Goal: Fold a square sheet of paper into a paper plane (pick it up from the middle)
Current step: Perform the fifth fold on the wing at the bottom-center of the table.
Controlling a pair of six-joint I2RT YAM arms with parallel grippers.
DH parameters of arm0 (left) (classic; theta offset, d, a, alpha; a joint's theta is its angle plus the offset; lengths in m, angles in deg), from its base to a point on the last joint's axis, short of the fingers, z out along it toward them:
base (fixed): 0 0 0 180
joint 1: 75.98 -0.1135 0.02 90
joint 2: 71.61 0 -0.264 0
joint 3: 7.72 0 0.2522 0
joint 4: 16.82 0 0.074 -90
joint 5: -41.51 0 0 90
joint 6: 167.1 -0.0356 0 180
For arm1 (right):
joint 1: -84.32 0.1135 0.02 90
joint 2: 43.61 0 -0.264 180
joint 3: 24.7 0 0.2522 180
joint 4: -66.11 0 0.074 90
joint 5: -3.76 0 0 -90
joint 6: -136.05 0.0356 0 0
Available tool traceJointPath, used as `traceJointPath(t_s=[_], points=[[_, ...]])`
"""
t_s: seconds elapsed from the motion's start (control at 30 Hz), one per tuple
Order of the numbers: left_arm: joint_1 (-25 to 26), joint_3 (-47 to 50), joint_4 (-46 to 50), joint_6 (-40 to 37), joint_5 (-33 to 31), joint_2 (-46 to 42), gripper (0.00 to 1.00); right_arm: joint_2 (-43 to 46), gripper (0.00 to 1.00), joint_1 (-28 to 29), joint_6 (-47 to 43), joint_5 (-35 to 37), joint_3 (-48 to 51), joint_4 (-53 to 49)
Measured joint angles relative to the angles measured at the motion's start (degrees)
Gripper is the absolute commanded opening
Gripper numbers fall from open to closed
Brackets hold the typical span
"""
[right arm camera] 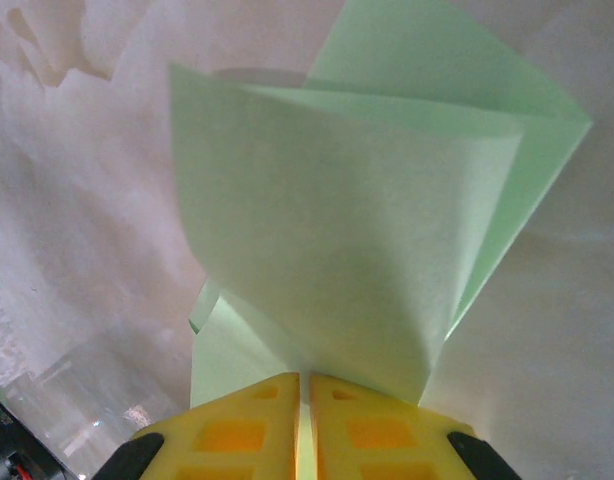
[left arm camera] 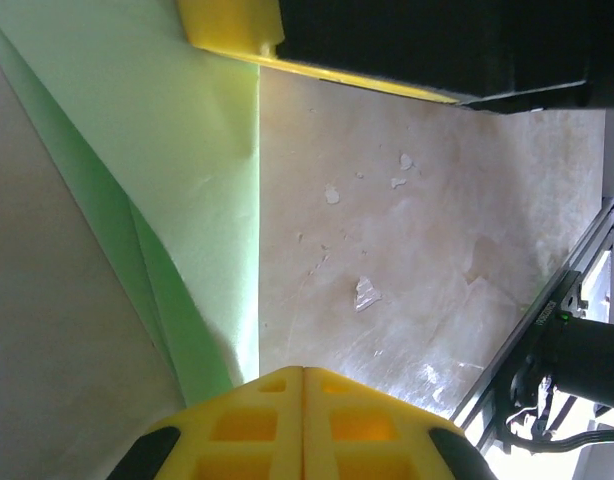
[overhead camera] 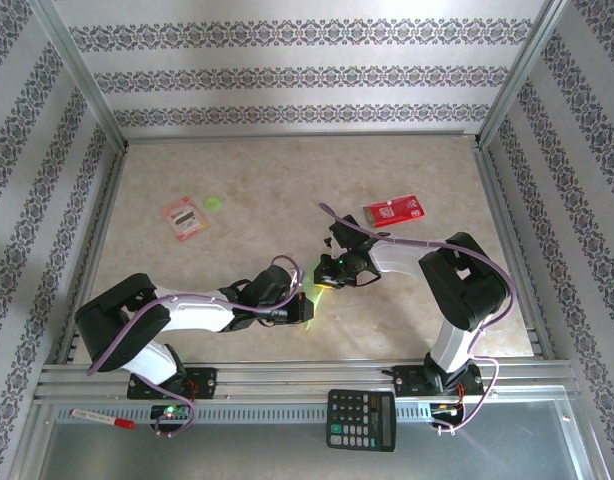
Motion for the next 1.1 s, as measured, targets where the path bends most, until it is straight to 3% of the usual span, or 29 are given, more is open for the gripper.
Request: traceJointPath(t_s=[1.1], points=[[-1.49, 0.46, -1.31, 0.02, 2.14, 4.04, 0.01, 1.97, 0.17, -1.16, -0.04, -0.42, 0.44, 0.2]])
